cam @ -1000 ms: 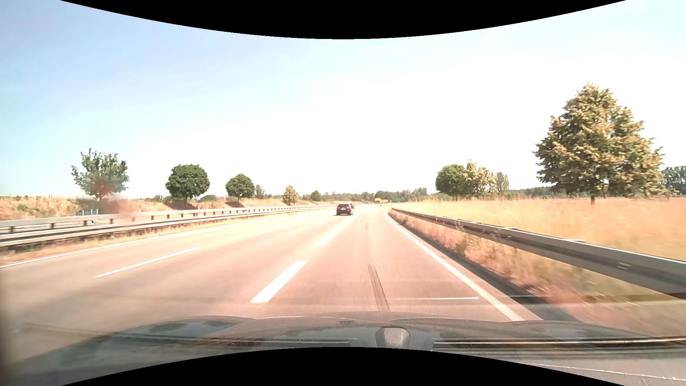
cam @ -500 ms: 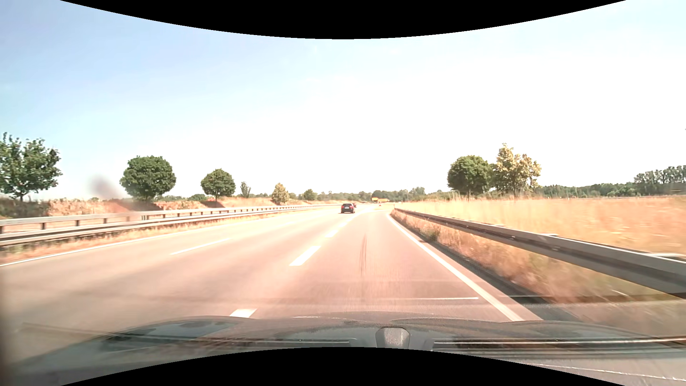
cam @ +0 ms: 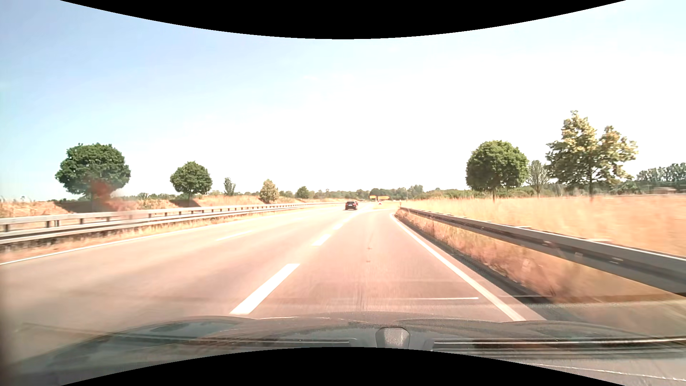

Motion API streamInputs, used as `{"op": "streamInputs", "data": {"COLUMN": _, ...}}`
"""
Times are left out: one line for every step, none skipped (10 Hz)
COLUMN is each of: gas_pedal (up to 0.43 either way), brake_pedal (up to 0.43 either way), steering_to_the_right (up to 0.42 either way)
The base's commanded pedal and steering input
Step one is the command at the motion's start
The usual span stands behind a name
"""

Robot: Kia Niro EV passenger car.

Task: Follow the waypoints while adhering to traffic rules and regulations

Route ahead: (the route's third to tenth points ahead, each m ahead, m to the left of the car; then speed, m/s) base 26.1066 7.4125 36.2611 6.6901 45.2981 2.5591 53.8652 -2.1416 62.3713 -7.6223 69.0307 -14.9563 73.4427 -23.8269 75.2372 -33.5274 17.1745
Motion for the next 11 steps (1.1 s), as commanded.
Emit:
{"op": "streamInputs", "data": {"gas_pedal": 0.000, "brake_pedal": 0.274, "steering_to_the_right": 0.004}}
{"op": "streamInputs", "data": {"gas_pedal": 0.000, "brake_pedal": 0.268, "steering_to_the_right": 0.004}}
{"op": "streamInputs", "data": {"gas_pedal": 0.000, "brake_pedal": 0.250, "steering_to_the_right": 0.004}}
{"op": "streamInputs", "data": {"gas_pedal": 0.000, "brake_pedal": 0.238, "steering_to_the_right": 0.004}}
{"op": "streamInputs", "data": {"gas_pedal": 0.000, "brake_pedal": 0.232, "steering_to_the_right": 0.004}}
{"op": "streamInputs", "data": {"gas_pedal": 0.000, "brake_pedal": 0.232, "steering_to_the_right": 0.004}}
{"op": "streamInputs", "data": {"gas_pedal": 0.000, "brake_pedal": 0.226, "steering_to_the_right": 0.005}}
{"op": "streamInputs", "data": {"gas_pedal": 0.000, "brake_pedal": 0.220, "steering_to_the_right": 0.005}}
{"op": "streamInputs", "data": {"gas_pedal": 0.000, "brake_pedal": 0.213, "steering_to_the_right": 0.005}}
{"op": "streamInputs", "data": {"gas_pedal": 0.000, "brake_pedal": 0.213, "steering_to_the_right": 0.005}}
{"op": "streamInputs", "data": {"gas_pedal": 0.000, "brake_pedal": 0.207, "steering_to_the_right": 0.005}}
